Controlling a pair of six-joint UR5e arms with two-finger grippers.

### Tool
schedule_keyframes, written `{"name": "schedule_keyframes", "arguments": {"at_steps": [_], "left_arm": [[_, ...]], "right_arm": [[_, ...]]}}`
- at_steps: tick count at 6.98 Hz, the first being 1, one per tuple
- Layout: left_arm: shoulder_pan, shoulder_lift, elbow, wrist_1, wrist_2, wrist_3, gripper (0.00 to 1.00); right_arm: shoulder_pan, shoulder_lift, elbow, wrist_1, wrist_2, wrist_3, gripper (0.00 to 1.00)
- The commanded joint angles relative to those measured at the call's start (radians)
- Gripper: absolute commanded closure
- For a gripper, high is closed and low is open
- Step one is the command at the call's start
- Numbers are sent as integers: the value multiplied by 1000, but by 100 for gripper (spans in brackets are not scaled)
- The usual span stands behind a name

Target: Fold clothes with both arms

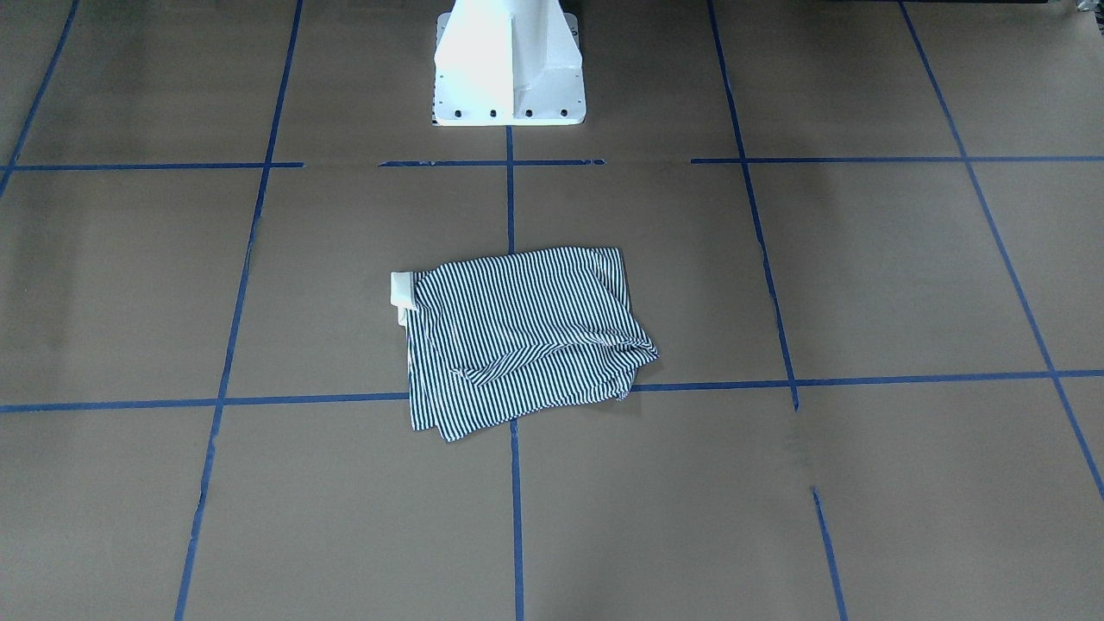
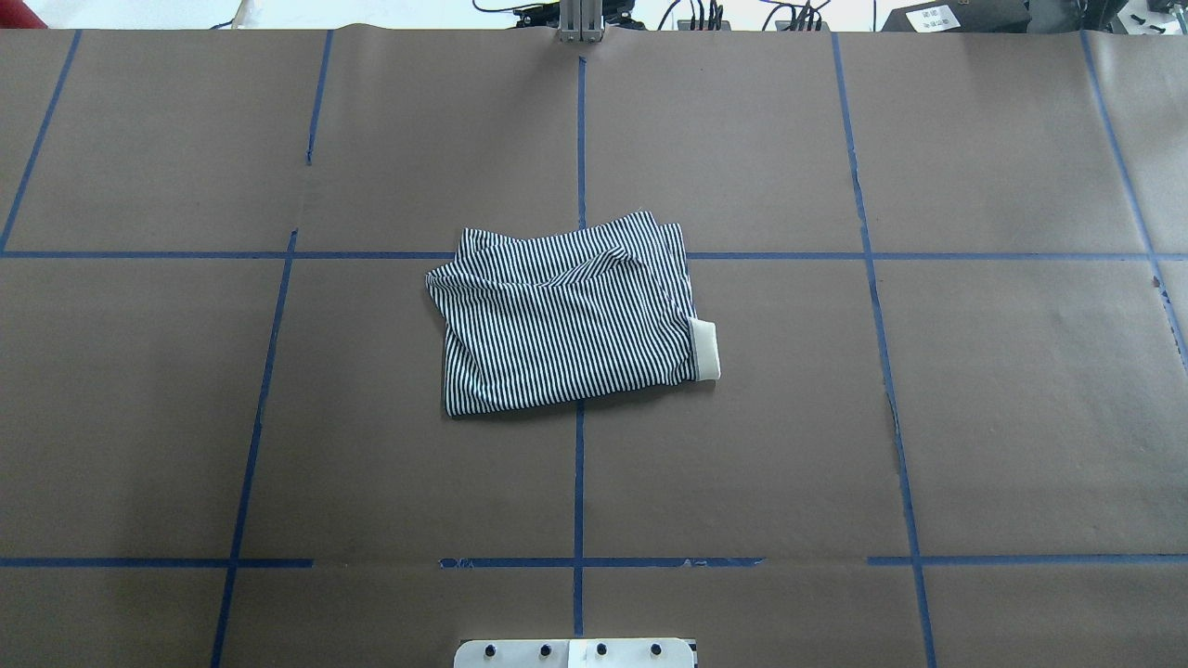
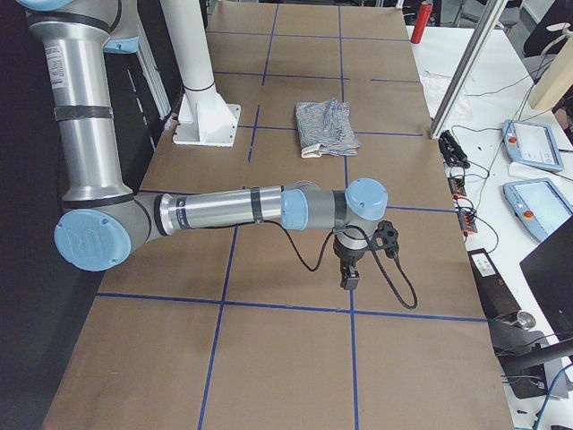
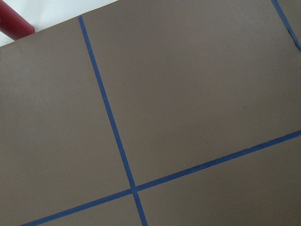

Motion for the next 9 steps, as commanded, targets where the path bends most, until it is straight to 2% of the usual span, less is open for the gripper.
{"name": "schedule_keyframes", "arguments": {"at_steps": [1,3,4,6,9], "left_arm": [[1,51,13,-9,4,4,0],[0,68,88,-8,4,4,0],[0,68,131,-9,4,7,0],[-2,72,148,-11,-2,8,0],[-5,66,157,-11,-3,8,0]], "right_arm": [[-35,-11,1,0,-4,42,0],[-34,-23,23,0,25,123,0],[-16,-23,29,1,66,134,0],[51,-25,30,1,189,136,0],[62,-37,-66,4,177,125,0]]}}
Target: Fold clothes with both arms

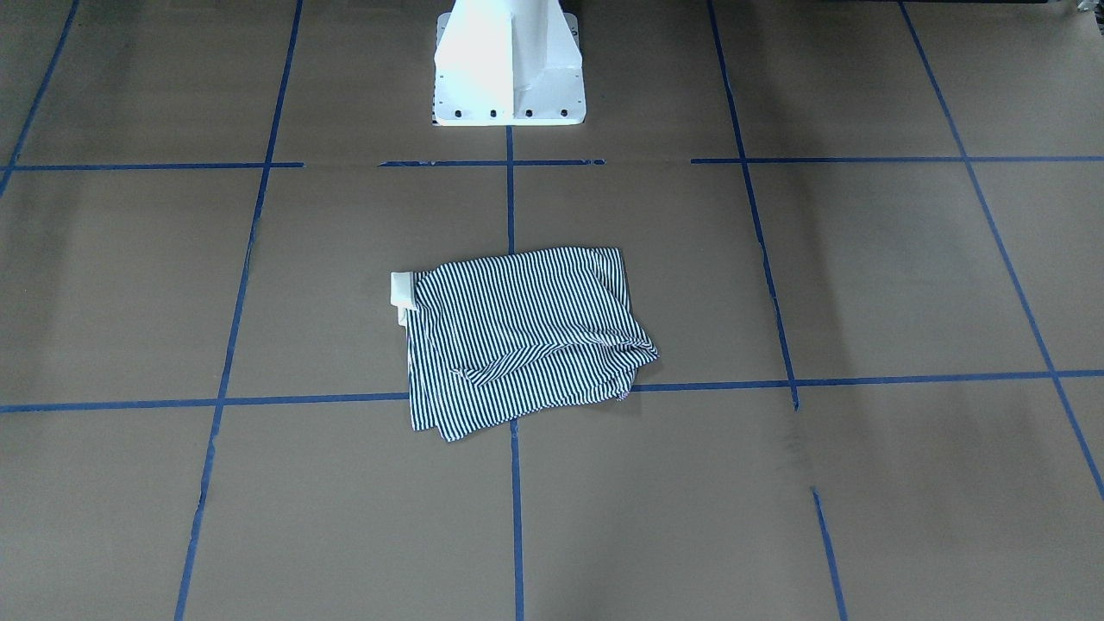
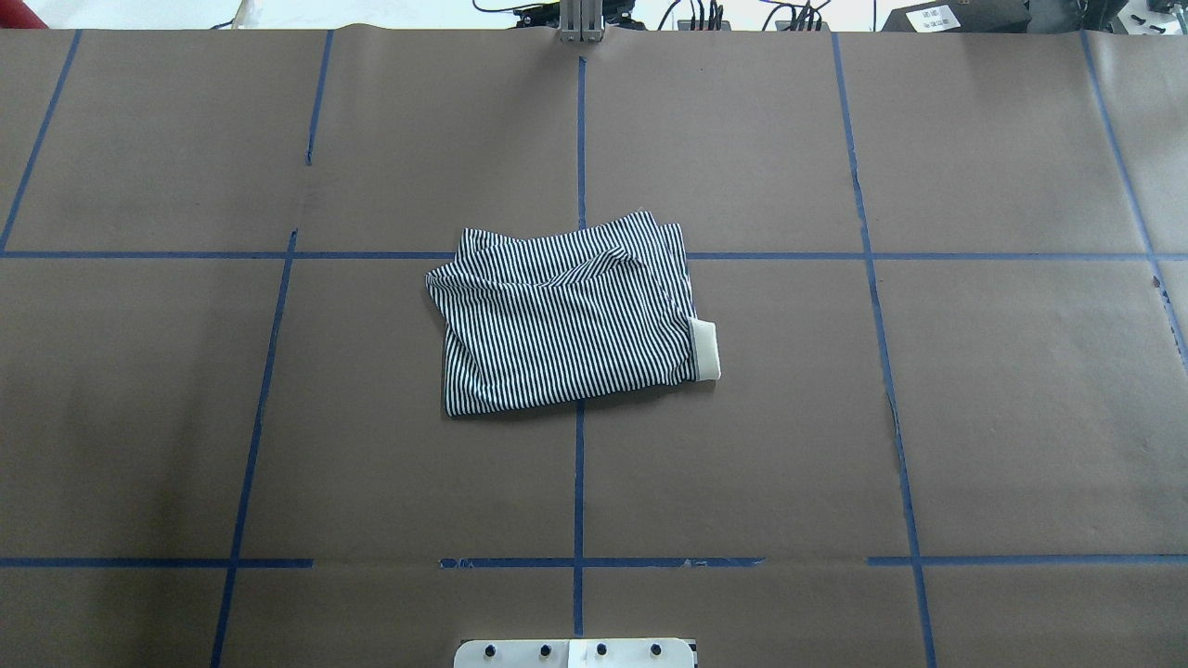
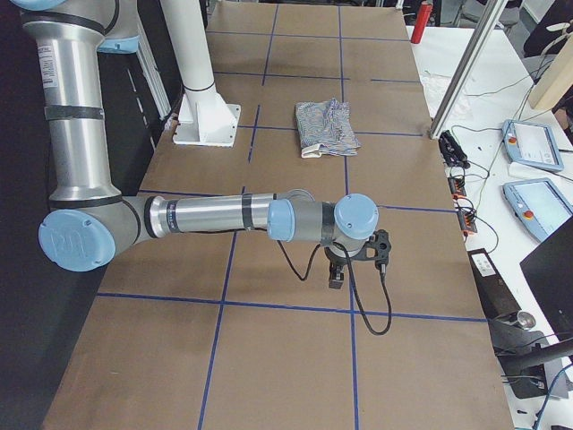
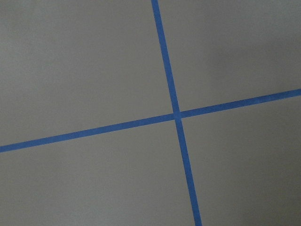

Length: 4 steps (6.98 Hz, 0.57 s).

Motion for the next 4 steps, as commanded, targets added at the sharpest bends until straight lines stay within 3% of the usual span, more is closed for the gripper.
{"name": "schedule_keyframes", "arguments": {"at_steps": [1,2,4], "left_arm": [[-2,1,0,1,-2,0,0],[-2,2,0,1,-2,0,0],[-1,1,2,2,-2,-17,0]], "right_arm": [[4,-13,-43,2,-78,-3,0],[4,-8,-35,2,-144,-2,0],[4,1,-32,2,-145,4,0]]}}
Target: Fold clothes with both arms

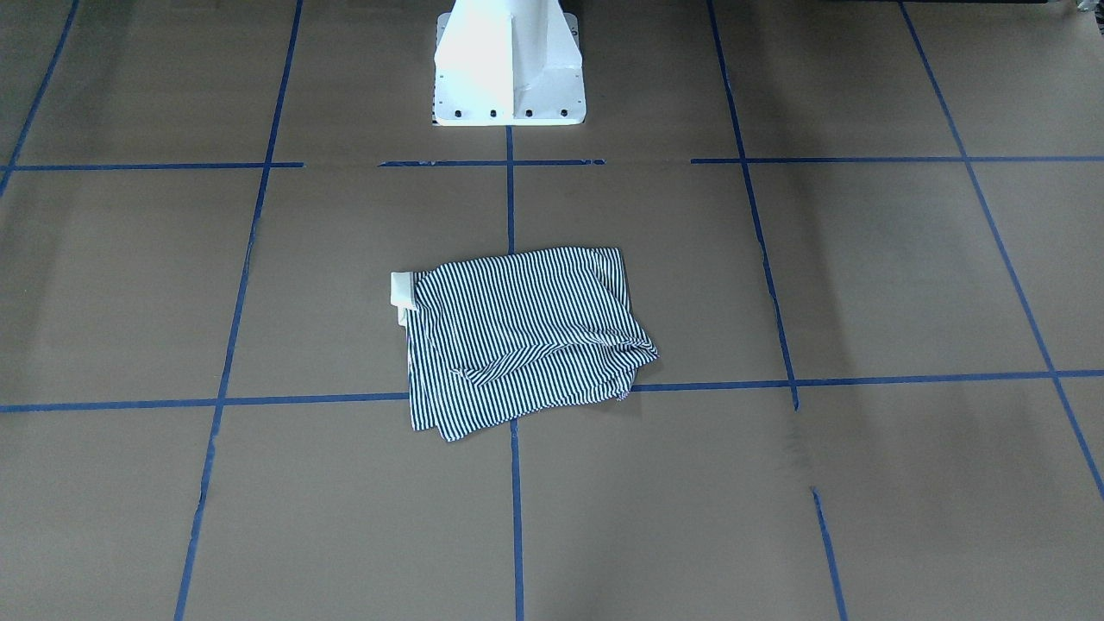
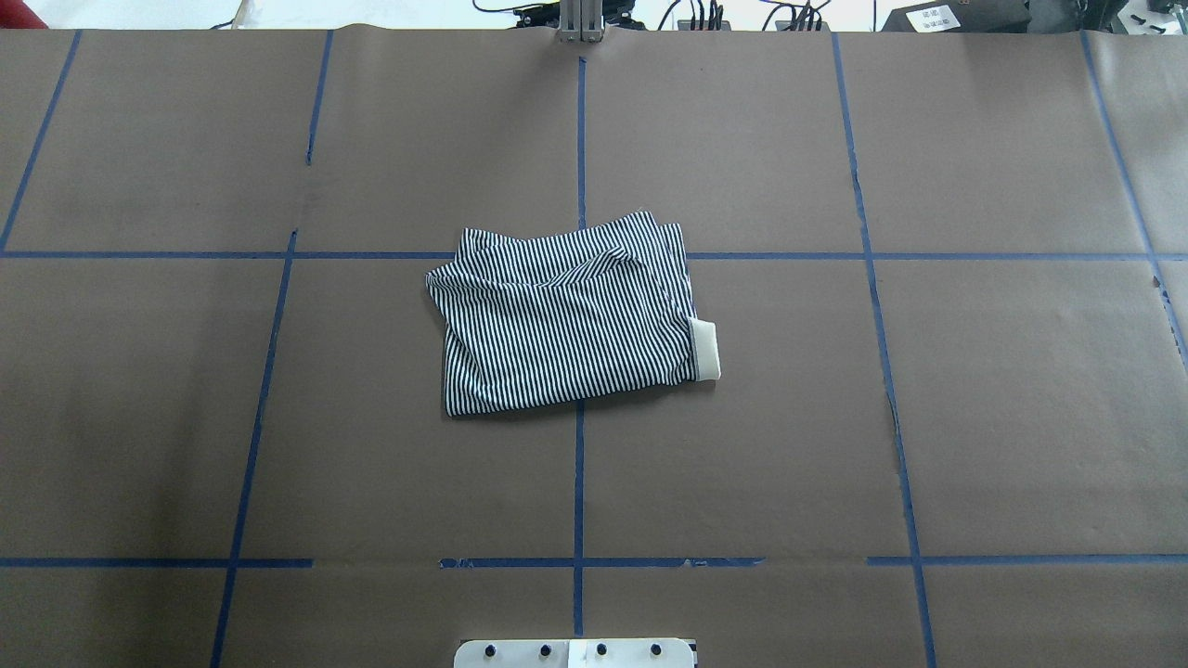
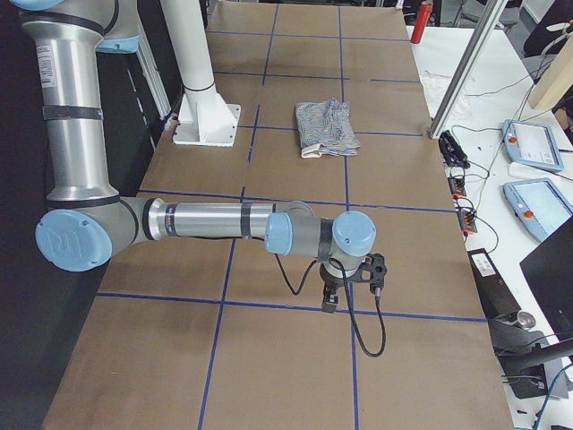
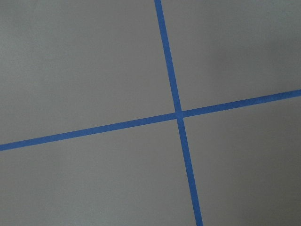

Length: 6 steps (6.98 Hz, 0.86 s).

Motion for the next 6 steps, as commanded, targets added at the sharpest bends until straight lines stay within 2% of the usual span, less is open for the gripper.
{"name": "schedule_keyframes", "arguments": {"at_steps": [1,3,6], "left_arm": [[1,1,6,2,0,-14,0],[1,-1,10,-2,-3,-141,0],[1,1,10,-12,-3,-136,0]], "right_arm": [[0,7,3,0,-12,4,0],[0,10,5,0,-10,5,0],[0,10,14,0,-9,5,0]]}}
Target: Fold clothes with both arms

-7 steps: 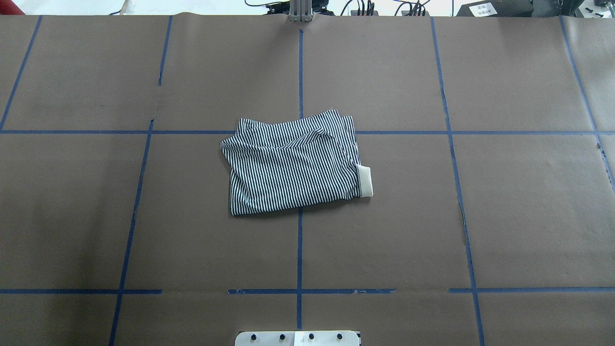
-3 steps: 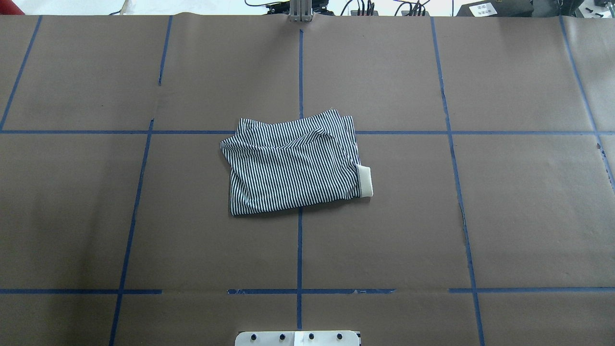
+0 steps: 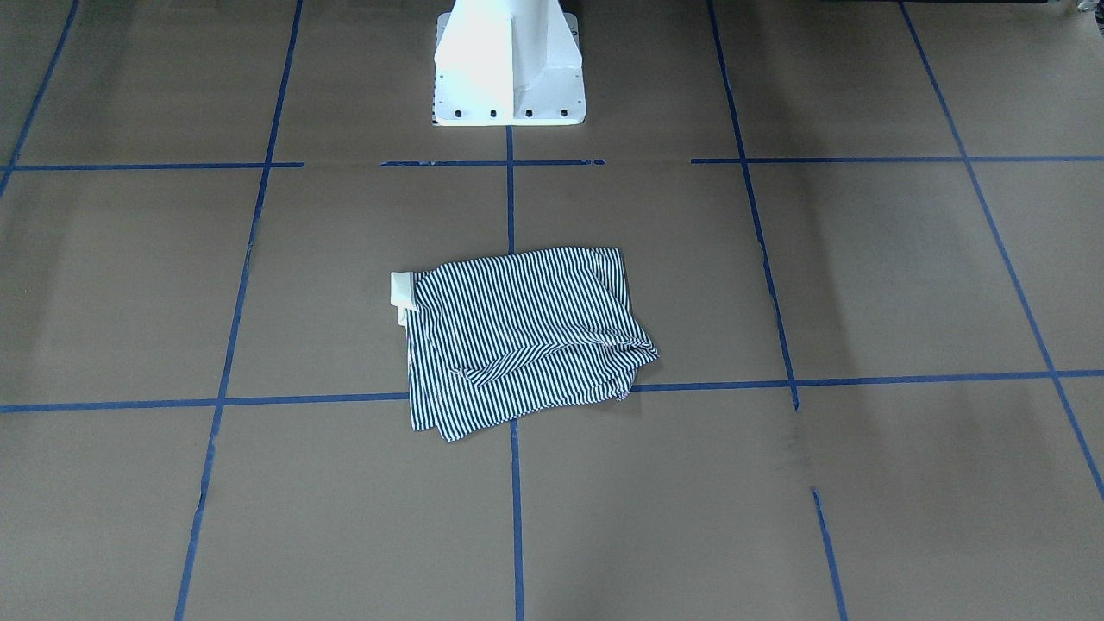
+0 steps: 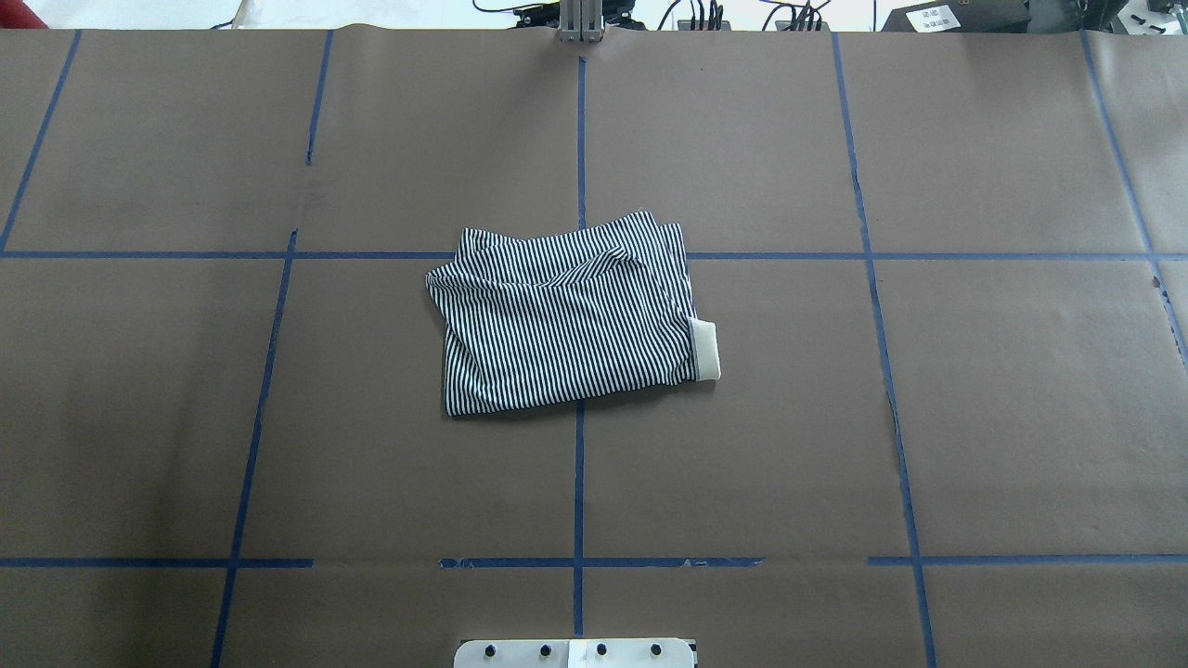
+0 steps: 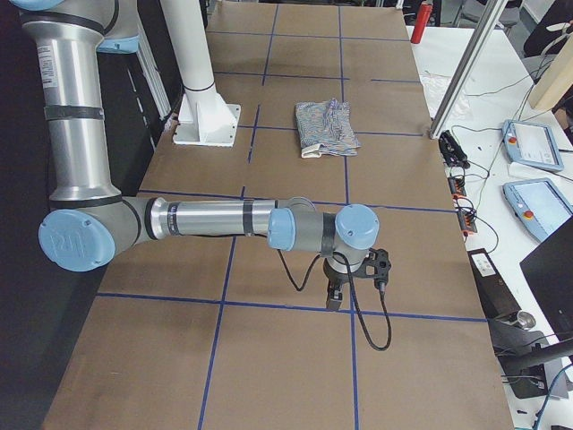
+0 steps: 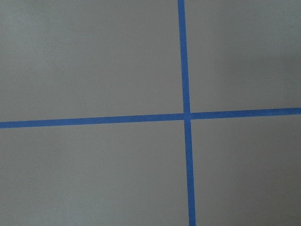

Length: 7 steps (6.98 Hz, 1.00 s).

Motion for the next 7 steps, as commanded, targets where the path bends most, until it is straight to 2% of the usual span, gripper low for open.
{"name": "schedule_keyframes", "arguments": {"at_steps": [1,7], "left_arm": [[0,1,0,-4,0,-2,0],[0,-2,-1,-1,-2,-2,0]], "right_arm": [[0,0,2,0,0,0,0],[0,0,24,0,6,0,0]]}}
